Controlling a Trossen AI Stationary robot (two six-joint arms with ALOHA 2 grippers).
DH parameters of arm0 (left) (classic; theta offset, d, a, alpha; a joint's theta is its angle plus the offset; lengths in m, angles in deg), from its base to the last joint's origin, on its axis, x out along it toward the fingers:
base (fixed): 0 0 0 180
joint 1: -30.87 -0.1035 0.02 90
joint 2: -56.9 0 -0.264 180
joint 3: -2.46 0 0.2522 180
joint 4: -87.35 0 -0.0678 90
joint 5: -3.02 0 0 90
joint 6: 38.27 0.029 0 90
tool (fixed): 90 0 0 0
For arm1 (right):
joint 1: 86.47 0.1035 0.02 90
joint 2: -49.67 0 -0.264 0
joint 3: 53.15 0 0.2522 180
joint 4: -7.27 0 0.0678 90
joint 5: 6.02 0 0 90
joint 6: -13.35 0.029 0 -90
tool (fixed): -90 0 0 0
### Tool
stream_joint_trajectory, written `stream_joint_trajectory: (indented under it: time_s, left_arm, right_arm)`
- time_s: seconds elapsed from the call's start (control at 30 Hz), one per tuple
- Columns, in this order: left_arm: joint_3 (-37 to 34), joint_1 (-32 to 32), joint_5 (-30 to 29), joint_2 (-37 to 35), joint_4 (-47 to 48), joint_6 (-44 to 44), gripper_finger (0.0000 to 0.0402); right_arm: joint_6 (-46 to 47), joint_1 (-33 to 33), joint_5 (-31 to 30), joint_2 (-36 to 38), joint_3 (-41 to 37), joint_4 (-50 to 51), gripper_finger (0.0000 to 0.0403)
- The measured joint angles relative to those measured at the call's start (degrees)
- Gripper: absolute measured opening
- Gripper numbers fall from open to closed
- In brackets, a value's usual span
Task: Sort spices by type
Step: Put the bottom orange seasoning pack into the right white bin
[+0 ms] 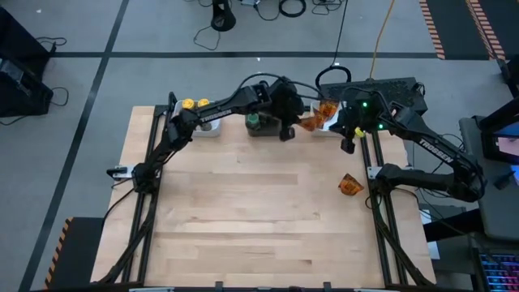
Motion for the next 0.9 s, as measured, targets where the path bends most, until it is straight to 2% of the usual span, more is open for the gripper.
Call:
stream_joint_trajectory:
  time_s: [0.1, 0.4, 0.57, 0.7, 0.9]
  left_arm:
    - [-0.02, 1.03, 0.07, 0.00, 0.78, 1.50, 0.0000]
    - [-0.07, 3.50, 0.03, 0.02, 2.33, 8.04, 0.0000]
    - [-0.07, 3.72, -0.28, 0.02, 1.27, 8.50, 0.0000]
    - [-0.07, 3.72, -0.99, 0.02, 0.08, 7.78, 0.0000]
    - [-0.07, 3.72, -2.35, 0.02, -0.33, 6.95, 0.0000]
  right_arm:
    - [-1.18, 1.45, 3.85, 0.02, 0.00, -1.92, 0.0037]
    - [-7.58, 4.78, 3.43, 0.00, 0.00, -2.75, 0.0160]
    - [-4.63, 5.86, 3.69, -0.12, 0.00, -3.63, 0.0222]
    - [0.32, 6.48, 3.88, -1.33, 0.00, -3.71, 0.0247]
    - [3.21, 6.74, 3.39, -5.11, 0.00, -4.75, 0.0252]
